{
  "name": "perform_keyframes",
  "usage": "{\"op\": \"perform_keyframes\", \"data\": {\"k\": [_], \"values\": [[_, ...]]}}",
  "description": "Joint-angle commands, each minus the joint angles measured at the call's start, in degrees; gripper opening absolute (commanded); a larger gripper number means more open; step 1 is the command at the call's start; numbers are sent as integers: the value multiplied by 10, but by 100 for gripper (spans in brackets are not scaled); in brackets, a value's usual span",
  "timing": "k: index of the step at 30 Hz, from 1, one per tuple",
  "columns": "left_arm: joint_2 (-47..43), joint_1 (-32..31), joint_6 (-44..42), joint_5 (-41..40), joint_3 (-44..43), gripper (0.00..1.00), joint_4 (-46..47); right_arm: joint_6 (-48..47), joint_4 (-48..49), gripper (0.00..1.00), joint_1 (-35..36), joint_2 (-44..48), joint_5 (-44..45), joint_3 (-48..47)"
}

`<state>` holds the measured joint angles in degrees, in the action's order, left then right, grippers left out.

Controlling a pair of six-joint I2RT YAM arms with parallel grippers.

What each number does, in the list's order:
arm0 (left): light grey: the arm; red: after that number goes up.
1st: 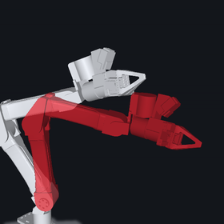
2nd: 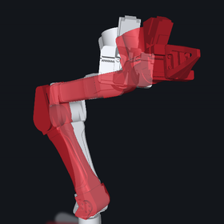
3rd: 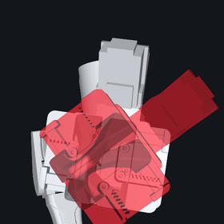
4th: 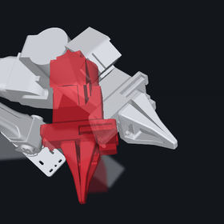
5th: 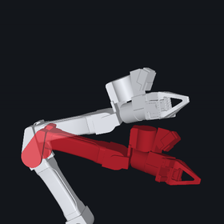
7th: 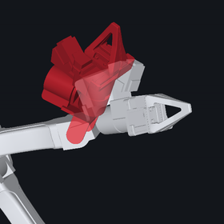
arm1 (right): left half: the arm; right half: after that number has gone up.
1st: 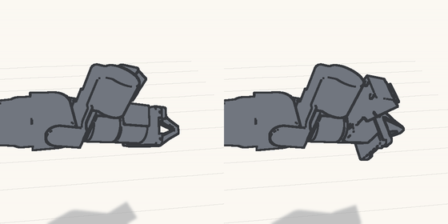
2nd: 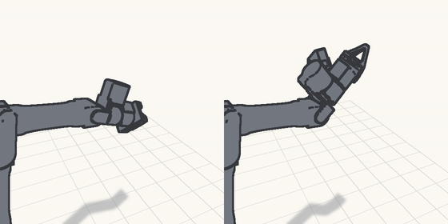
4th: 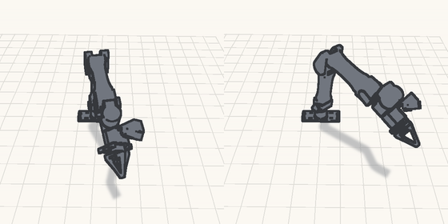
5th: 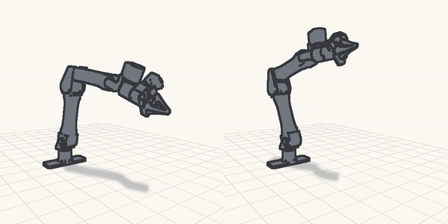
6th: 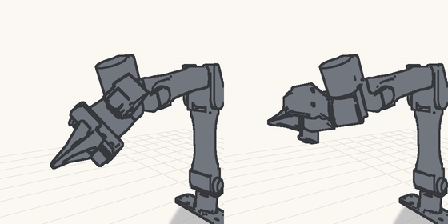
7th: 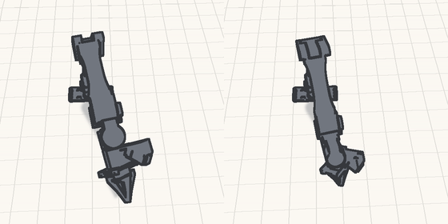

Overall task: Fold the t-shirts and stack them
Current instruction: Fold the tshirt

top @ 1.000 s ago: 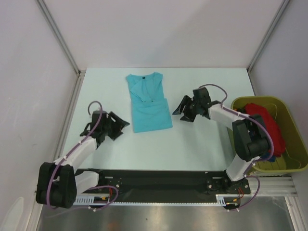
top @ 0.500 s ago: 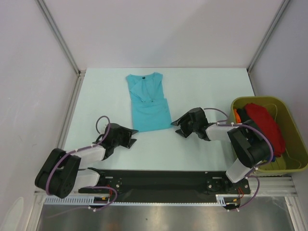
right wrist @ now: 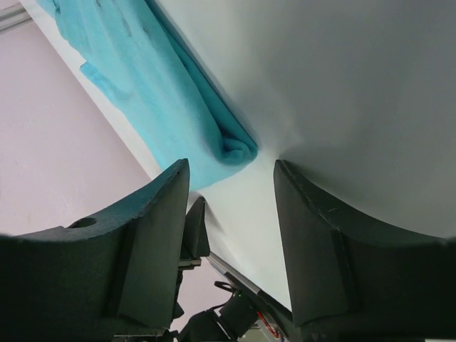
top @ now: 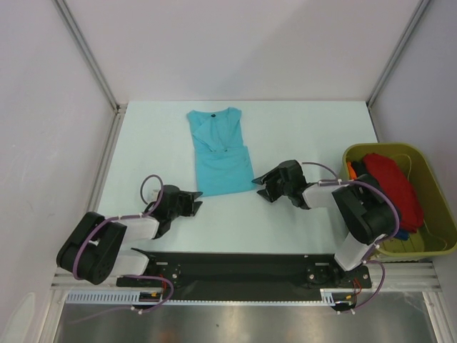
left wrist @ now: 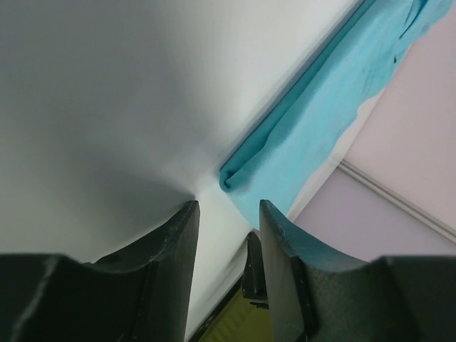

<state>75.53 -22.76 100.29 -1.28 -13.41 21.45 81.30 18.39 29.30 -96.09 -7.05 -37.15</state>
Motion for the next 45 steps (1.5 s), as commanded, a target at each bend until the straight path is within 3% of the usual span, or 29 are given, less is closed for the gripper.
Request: {"op": "perform_keyframes", "data": {"k": [1,12,27,29,30,32,33,36,40,45], "values": [[7,-4,25,-34,16,45,8,11,-12,56,11,-17,29,-29],[51,2,49,-33,24,40,50,40,-36,53,27,-29,48,-35],[77,12,39,-27,10,36,54,57,-14,43,25,-58,43,-27],[81,14,36,-26,12,32,54,57,-11,38,27,-59,41,-26],[81,16,35,-26,13,26,59,55,-11,31,27,-59,42,-26],[86,18,31,-24,10,2,58,52,-5,22,28,-59,41,-23],[90,19,19,-22,8,0,61,41,-5,12,29,-60,36,-22],[93,31,-18,-4,-9,0,61,-7,-16,0,27,-58,24,-28],[71,33,-36,4,13,0,89,-59,-8,0,17,-50,-13,-26],[4,19,-50,5,12,0,21,-91,-38,0,21,-1,-21,-25]]}}
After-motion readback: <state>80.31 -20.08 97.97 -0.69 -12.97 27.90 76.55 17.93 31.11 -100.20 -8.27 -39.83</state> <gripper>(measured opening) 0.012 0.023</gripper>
